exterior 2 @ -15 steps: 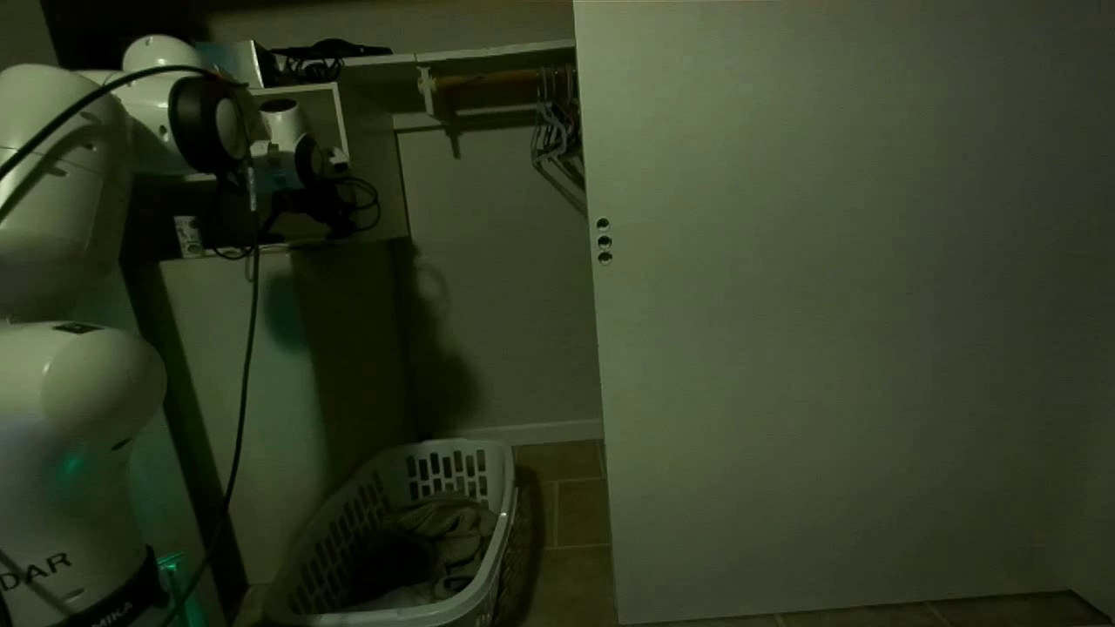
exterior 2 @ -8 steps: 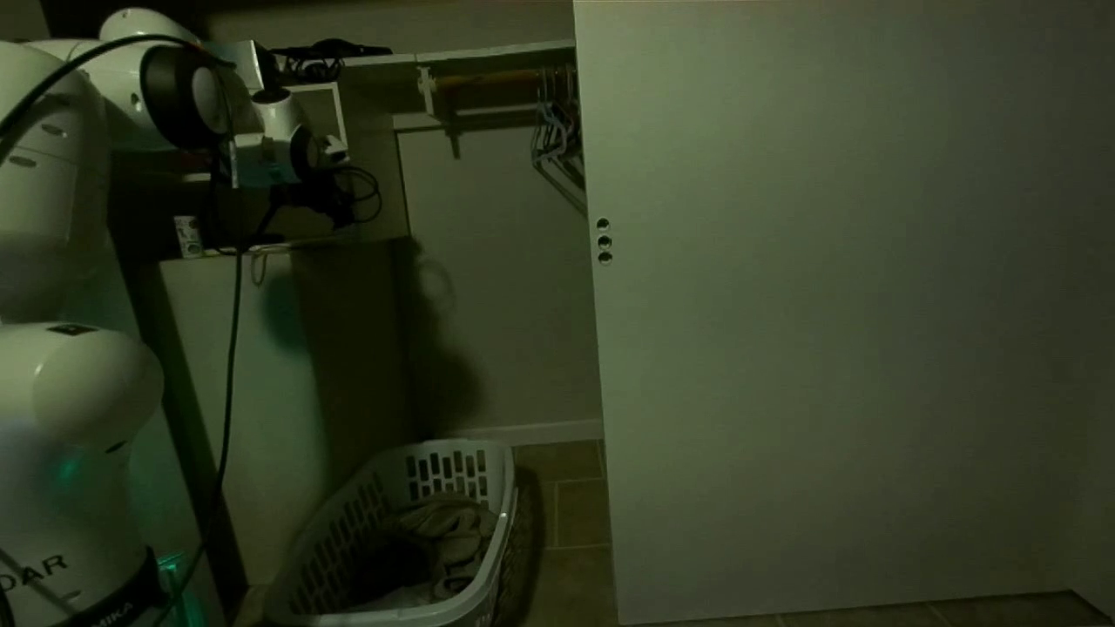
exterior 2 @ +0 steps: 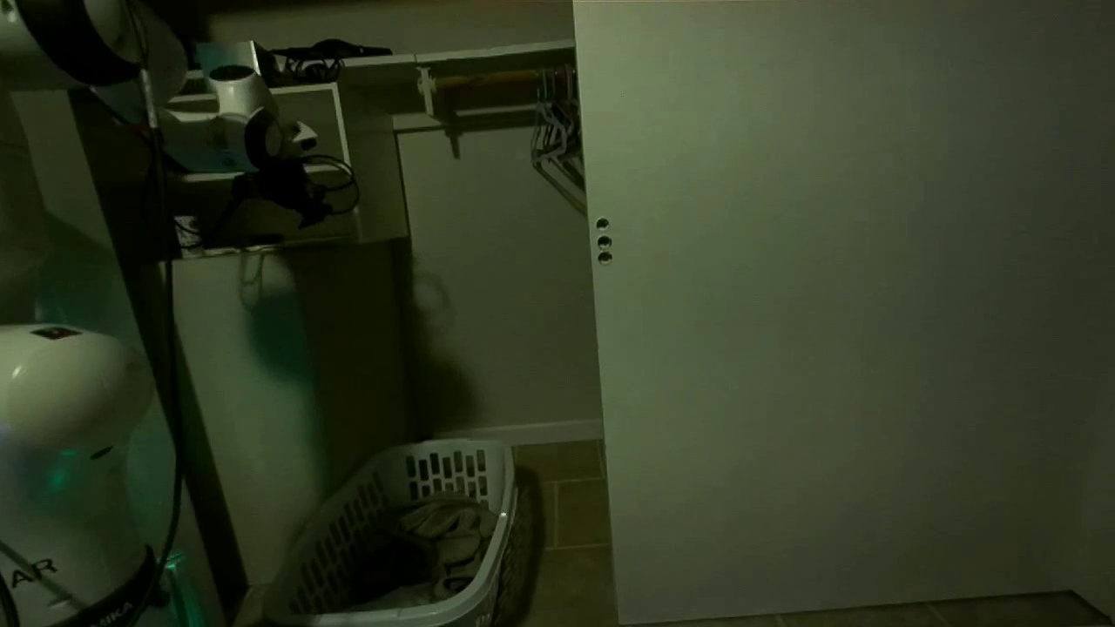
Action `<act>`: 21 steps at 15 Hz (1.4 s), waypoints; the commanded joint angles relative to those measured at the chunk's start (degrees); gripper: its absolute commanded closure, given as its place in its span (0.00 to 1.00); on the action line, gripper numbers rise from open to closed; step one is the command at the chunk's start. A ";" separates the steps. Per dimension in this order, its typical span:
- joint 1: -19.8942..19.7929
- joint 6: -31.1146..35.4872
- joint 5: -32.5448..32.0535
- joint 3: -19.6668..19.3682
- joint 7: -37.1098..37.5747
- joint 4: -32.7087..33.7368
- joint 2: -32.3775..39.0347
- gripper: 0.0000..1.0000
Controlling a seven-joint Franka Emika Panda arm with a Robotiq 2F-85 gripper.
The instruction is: Move the black object to the top shelf
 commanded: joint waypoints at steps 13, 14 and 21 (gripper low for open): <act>4.74 8.45 13.62 -6.72 -20.80 -18.93 -24.12 1.00; 5.36 8.59 13.53 -6.91 -21.20 -18.19 -24.11 1.00; 7.42 8.38 10.82 -7.82 -19.92 -8.75 -19.51 1.00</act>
